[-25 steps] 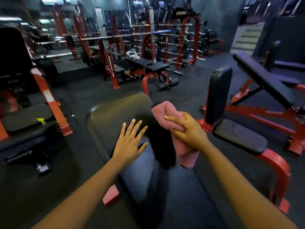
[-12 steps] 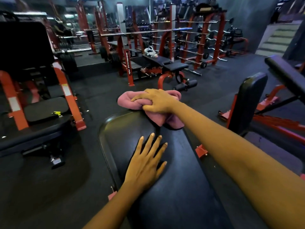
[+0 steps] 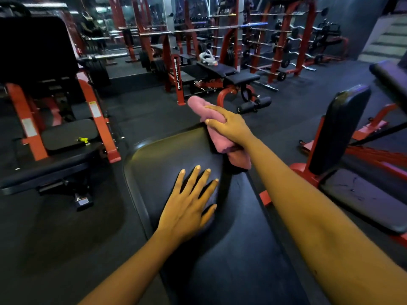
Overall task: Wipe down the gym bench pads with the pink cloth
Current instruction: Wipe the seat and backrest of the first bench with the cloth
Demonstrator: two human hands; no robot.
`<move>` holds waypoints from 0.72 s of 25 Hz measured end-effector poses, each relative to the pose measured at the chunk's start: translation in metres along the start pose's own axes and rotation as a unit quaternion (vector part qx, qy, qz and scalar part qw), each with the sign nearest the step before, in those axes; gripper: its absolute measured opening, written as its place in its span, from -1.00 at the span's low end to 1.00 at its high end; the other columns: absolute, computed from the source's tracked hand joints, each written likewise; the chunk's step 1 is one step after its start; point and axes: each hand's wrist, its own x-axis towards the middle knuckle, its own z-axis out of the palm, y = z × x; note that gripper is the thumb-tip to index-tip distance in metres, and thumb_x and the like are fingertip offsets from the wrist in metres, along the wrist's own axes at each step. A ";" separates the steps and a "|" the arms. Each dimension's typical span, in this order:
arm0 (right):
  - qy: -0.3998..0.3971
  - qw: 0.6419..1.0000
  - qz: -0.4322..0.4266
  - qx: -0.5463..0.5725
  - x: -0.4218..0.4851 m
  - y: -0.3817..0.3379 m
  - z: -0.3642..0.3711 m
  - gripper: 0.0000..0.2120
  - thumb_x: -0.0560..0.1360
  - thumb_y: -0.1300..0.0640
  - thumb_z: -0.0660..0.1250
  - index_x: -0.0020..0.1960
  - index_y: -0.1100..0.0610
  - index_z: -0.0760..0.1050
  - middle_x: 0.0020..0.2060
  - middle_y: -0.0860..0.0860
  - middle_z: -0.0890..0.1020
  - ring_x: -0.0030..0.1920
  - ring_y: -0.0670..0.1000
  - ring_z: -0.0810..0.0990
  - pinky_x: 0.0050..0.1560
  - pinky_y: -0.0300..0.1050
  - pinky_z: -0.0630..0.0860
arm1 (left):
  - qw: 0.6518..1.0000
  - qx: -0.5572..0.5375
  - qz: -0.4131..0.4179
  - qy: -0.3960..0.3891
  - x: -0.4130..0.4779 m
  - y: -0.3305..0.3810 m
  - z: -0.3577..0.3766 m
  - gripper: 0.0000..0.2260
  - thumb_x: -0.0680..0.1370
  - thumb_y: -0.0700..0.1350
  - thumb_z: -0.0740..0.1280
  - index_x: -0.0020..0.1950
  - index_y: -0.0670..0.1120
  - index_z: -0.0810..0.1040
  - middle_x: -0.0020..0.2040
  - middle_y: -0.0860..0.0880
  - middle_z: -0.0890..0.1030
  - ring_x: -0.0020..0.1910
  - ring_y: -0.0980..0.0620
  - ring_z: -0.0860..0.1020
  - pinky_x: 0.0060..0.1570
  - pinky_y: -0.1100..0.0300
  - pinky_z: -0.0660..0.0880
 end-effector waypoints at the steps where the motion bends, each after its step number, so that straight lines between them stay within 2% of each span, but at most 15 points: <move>1: 0.021 0.999 0.022 0.029 -0.011 0.007 0.002 -0.55 0.52 -0.07 0.27 0.40 -0.14 0.33 0.35 -0.08 0.46 0.33 0.06 0.42 0.35 0.02 0.30 | 1.000 0.005 0.001 -0.006 0.000 0.000 0.000 -0.49 0.53 0.15 0.09 0.40 -0.05 0.40 0.42 -0.11 0.39 0.43 -0.17 0.31 0.36 -0.19 0.14; 4: 0.052 0.989 0.103 0.095 -0.045 0.024 0.007 -0.51 0.50 -0.19 0.24 0.40 -0.22 0.26 0.38 -0.10 0.41 0.36 0.12 0.38 0.37 0.09 0.27 | 1.000 0.006 0.004 -0.017 0.000 -0.001 -0.003 -0.49 0.53 0.14 0.08 0.38 -0.07 0.43 0.41 -0.12 0.40 0.42 -0.18 0.33 0.36 -0.18 0.13; 7: 0.066 0.981 0.146 0.111 -0.083 0.037 0.013 -0.50 0.51 -0.19 0.22 0.42 -0.21 0.22 0.40 -0.10 0.39 0.37 0.17 0.36 0.38 0.10 0.25 | 1.000 -0.025 0.003 -0.010 -0.003 0.012 -0.006 -0.51 0.50 0.10 0.11 0.34 -0.10 0.47 0.38 -0.13 0.44 0.40 -0.19 0.35 0.38 -0.17 0.16; 10: 0.061 0.973 0.183 0.123 -0.132 0.054 0.021 -0.49 0.50 -0.22 0.20 0.42 -0.24 0.20 0.40 -0.13 0.38 0.37 0.16 0.35 0.40 0.11 0.23 | 0.997 -0.053 0.042 -0.027 -0.021 0.055 -0.005 -0.50 0.47 0.08 0.11 0.34 -0.09 0.46 0.38 -0.12 0.44 0.42 -0.17 0.31 0.36 -0.20 0.27; 12: 0.052 0.969 0.206 0.130 -0.169 0.068 0.025 -0.47 0.46 -0.27 0.19 0.41 -0.25 0.21 0.39 -0.14 0.39 0.37 0.14 0.36 0.39 0.09 0.24 | 0.994 -0.068 0.069 -0.042 -0.038 0.084 0.000 -0.49 0.47 0.08 0.09 0.37 -0.07 0.43 0.39 -0.12 0.42 0.44 -0.15 0.22 0.40 -0.20 0.22; 15: 0.043 0.965 0.218 0.137 -0.228 0.082 0.031 -0.48 0.49 -0.22 0.19 0.42 -0.20 0.22 0.37 -0.12 0.41 0.35 0.08 0.39 0.38 0.03 0.27 | 0.990 -0.084 0.097 -0.059 -0.062 0.118 0.006 -0.50 0.48 0.07 0.10 0.37 -0.07 0.42 0.40 -0.13 0.42 0.45 -0.15 0.18 0.39 -0.14 0.10; 18: 0.053 0.962 0.223 0.147 -0.292 0.094 0.034 -0.48 0.48 -0.17 0.19 0.41 -0.11 0.28 0.36 -0.11 0.43 0.33 -0.03 0.41 0.34 -0.15 0.28 | 0.982 -0.102 0.133 -0.087 -0.078 0.158 0.009 -0.51 0.48 0.09 0.11 0.34 -0.08 0.46 0.38 -0.12 0.44 0.44 -0.15 0.25 0.37 -0.14 0.11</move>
